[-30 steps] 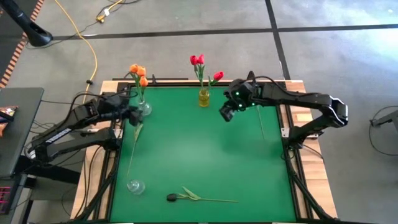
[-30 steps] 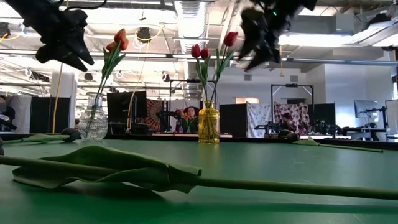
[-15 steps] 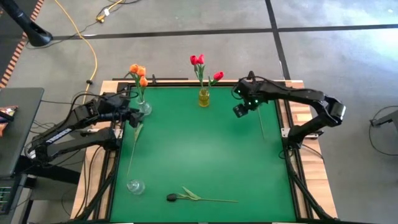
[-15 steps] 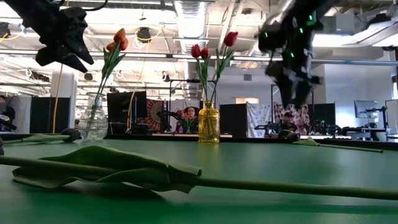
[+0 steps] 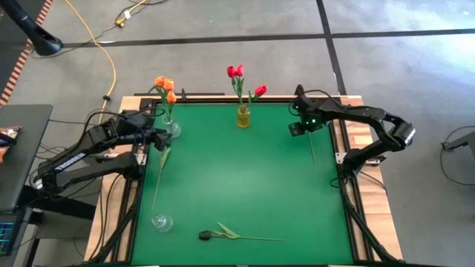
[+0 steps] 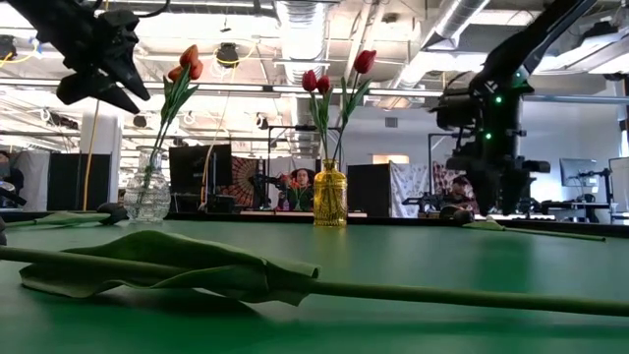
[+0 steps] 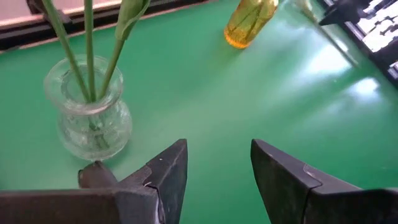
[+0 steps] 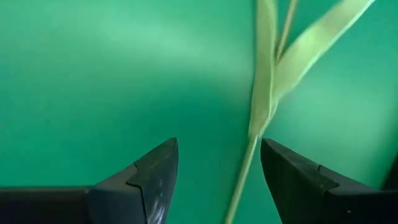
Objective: Sort flowers into vase by color
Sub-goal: Put the top right black flower into the bottom transparent vase
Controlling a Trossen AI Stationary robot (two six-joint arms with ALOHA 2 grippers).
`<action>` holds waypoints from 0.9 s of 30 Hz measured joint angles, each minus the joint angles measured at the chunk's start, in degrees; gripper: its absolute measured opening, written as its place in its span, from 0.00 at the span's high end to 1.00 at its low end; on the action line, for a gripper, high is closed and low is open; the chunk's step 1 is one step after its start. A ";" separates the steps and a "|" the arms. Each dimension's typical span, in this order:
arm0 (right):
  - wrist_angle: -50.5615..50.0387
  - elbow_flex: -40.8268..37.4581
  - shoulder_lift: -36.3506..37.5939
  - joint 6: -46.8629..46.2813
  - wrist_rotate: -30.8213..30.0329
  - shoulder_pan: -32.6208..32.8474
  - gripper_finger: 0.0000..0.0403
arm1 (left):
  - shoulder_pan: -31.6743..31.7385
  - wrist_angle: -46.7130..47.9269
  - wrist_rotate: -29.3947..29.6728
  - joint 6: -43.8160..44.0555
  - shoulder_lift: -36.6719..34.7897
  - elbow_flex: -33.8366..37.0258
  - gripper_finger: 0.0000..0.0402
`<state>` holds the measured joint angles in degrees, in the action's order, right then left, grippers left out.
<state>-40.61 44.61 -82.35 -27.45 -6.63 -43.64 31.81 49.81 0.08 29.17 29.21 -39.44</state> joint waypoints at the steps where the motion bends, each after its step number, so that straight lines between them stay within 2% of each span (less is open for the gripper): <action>1: 1.65 -0.42 0.00 -0.37 -0.09 -0.66 0.37 | 0.00 -0.47 -0.07 0.00 0.00 0.00 0.59; 6: 6.21 -1.34 0.00 -1.02 -0.14 -3.19 0.37 | 0.00 -0.71 0.15 0.04 0.00 0.00 0.59; 14: 7.87 -5.45 0.00 -1.89 -1.66 -7.23 0.37 | 0.00 -0.70 0.36 -0.04 0.00 0.00 0.59; 16: 8.44 -5.78 0.00 -2.30 -2.87 -6.30 0.37 | 0.00 -0.76 0.78 -0.24 0.02 0.00 0.59; 21: 11.67 -5.63 0.13 -4.36 -0.72 -4.82 0.37 | -0.02 -1.69 1.04 0.07 0.02 0.00 0.59; 27: 10.66 -5.71 0.13 -7.41 -1.25 -4.28 0.37 | -0.02 -2.31 1.02 0.11 0.00 0.00 0.59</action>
<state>-29.94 38.90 -82.21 -34.86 -7.89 -47.92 31.79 47.50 1.10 29.28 29.21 -39.44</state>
